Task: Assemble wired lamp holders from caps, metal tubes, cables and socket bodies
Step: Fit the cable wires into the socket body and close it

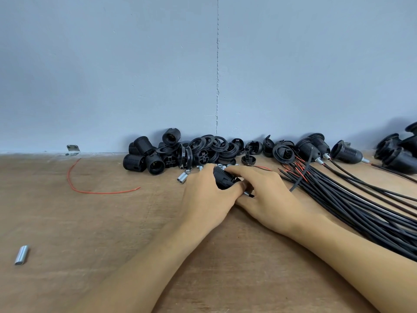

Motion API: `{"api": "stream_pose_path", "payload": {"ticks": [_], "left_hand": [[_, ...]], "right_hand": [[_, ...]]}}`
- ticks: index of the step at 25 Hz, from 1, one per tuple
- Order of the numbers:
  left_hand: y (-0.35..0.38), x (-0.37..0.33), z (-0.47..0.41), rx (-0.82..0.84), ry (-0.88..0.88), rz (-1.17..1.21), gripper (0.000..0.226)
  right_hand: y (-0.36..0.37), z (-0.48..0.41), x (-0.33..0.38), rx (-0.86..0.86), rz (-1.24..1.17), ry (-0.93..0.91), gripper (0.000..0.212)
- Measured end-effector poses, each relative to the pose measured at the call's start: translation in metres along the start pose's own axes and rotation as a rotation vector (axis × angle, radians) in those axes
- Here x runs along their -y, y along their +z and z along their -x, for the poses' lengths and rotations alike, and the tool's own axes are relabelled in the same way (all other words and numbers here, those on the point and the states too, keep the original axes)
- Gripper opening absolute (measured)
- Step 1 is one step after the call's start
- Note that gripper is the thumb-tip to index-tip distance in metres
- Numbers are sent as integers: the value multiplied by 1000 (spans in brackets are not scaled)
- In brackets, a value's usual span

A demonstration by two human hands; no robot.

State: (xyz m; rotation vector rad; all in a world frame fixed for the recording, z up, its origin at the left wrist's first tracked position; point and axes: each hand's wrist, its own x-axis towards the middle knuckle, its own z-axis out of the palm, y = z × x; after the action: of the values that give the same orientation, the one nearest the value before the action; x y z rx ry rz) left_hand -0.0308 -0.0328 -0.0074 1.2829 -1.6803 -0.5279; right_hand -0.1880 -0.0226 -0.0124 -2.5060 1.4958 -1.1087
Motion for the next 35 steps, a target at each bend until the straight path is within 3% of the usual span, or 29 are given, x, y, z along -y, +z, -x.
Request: {"api": "stream_pose_path", "payload": {"ticks": [7, 14, 19, 35], "left_hand": [[-2, -1, -1, 13, 1, 19, 41], [-2, 0, 1, 34, 58, 32, 29], [3, -2, 4, 25, -3, -20, 49], [2, -2, 1, 9, -11, 13, 35]], "right_hand": [[-4, 1, 5, -6, 30, -10, 56], [-9, -5, 4, 136, -111, -41, 57], [-8, -2, 3, 129, -74, -73, 60], [-8, -1, 3, 101, -58, -59, 53]]}}
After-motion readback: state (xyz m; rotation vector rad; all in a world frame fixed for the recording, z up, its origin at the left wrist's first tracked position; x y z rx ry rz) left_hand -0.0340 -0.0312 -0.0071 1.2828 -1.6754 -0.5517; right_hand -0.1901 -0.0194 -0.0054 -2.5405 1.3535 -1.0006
